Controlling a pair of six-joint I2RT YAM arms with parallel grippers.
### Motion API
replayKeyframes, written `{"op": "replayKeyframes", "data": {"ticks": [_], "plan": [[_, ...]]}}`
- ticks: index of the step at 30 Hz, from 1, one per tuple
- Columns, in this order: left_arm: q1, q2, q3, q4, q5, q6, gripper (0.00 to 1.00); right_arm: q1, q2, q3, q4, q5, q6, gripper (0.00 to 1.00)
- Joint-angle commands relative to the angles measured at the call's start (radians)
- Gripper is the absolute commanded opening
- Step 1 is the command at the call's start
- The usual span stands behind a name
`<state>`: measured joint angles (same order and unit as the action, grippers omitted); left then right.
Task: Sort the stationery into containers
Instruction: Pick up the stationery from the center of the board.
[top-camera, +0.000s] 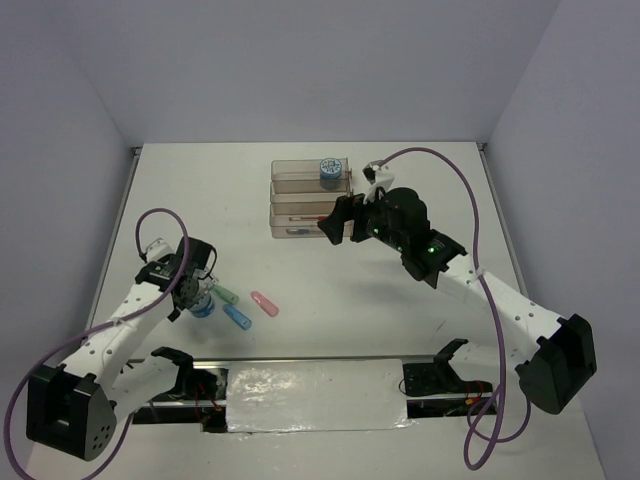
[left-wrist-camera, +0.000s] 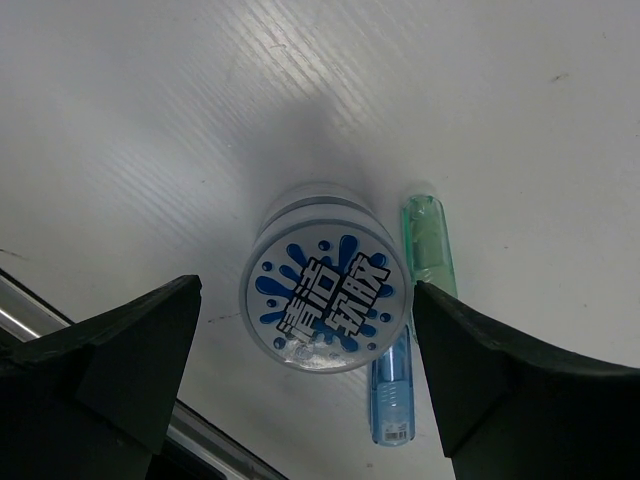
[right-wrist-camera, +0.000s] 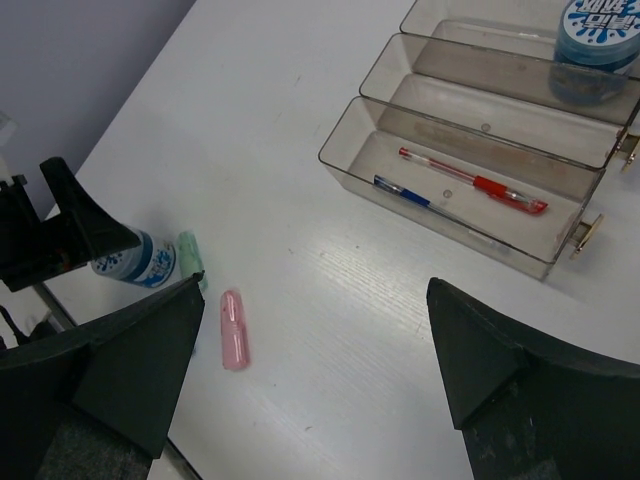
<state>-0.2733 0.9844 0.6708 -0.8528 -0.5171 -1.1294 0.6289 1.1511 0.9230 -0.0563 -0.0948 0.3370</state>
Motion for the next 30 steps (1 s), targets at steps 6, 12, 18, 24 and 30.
{"op": "replayKeyframes", "data": {"ticks": [6, 12, 18, 24, 30], "plan": [[0.051, 0.011, -0.063, 0.141, 0.063, 0.04, 0.95, 0.02, -0.03, -0.026, 0.053, -0.011, 0.013, 1.0], [0.068, -0.006, -0.056, 0.107, 0.051, 0.03, 0.64, 0.026, -0.034, -0.01, 0.046, 0.013, -0.004, 1.0], [0.069, -0.172, 0.059, -0.043, -0.007, 0.013, 0.0, 0.026, -0.021, 0.004, 0.044, 0.007, -0.012, 1.0], [0.068, -0.222, 0.223, 0.123, 0.015, 0.204, 0.0, 0.023, -0.036, 0.007, 0.036, 0.053, -0.009, 1.0], [0.066, 0.031, 0.32, 0.619, 0.363, 0.45, 0.02, -0.001, -0.118, 0.004, -0.071, 0.32, 0.121, 1.0]]}}
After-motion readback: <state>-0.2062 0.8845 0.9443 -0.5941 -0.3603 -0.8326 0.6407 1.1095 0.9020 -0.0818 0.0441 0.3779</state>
